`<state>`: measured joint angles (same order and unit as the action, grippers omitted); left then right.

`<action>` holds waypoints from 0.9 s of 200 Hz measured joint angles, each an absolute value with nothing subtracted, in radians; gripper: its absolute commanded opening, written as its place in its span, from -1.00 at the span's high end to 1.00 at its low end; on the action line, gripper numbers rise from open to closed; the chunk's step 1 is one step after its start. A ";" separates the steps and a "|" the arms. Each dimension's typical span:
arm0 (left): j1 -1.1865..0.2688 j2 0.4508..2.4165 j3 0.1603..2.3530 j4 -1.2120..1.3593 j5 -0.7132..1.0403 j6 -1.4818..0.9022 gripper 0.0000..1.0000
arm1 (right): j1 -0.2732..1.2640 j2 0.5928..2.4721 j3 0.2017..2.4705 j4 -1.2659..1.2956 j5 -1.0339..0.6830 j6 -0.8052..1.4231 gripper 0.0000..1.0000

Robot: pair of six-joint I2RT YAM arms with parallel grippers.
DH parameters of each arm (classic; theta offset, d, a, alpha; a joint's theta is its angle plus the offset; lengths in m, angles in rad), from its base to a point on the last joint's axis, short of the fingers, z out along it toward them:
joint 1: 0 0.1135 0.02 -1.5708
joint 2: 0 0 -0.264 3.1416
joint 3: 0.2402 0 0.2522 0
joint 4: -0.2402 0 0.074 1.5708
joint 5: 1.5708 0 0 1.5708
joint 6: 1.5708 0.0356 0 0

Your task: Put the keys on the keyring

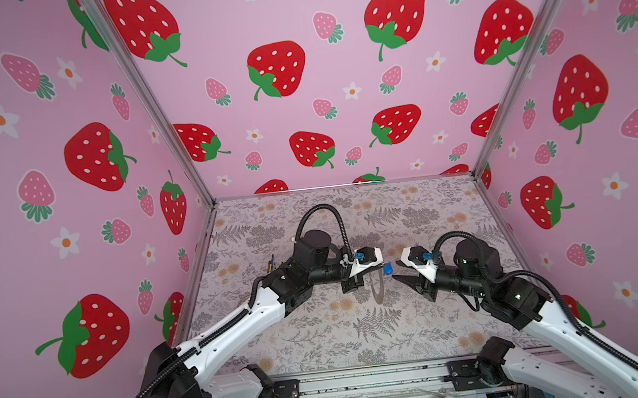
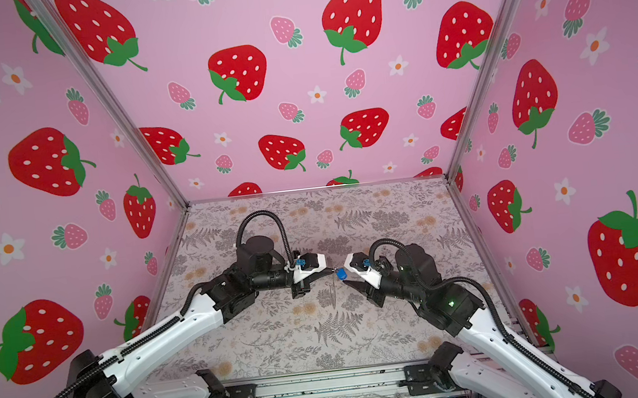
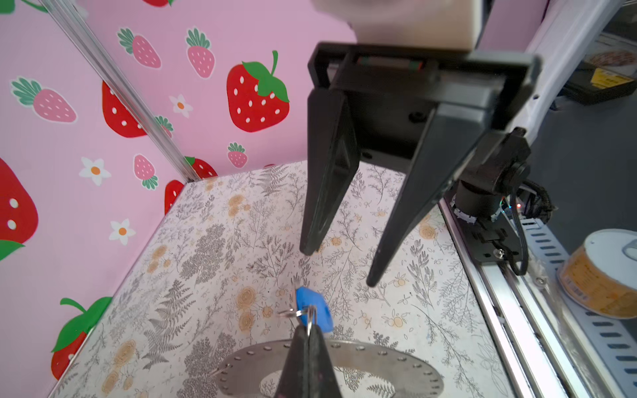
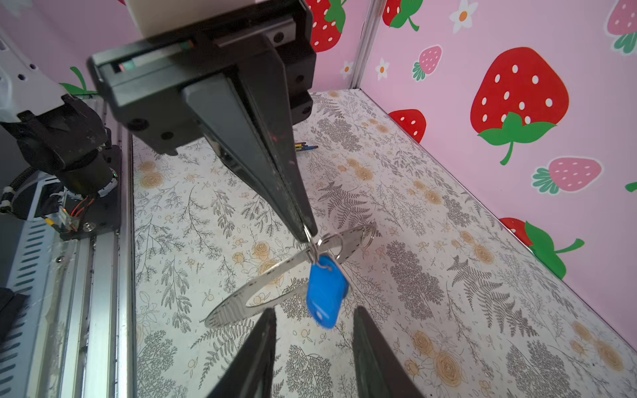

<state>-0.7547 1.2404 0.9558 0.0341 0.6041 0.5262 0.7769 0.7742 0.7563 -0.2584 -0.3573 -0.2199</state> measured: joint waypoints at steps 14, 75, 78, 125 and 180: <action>-0.751 1.226 0.941 0.064 0.622 0.510 1.00 | 0.777 0.784 0.756 -0.244 -0.360 -0.213 0.18; -0.749 1.216 0.924 0.109 0.679 0.479 1.00 | 0.776 0.810 0.762 -0.230 -0.396 -0.205 0.16; -0.749 1.216 0.924 0.110 0.682 0.478 1.00 | 0.776 0.812 0.762 -0.229 -0.402 -0.204 0.16; -0.749 1.216 0.924 0.116 0.716 0.476 1.00 | 0.776 0.838 0.762 -0.226 -0.445 -0.194 0.19; -0.749 1.214 0.911 0.135 0.742 0.474 1.00 | 0.769 0.839 0.762 -0.222 -0.465 -0.187 0.27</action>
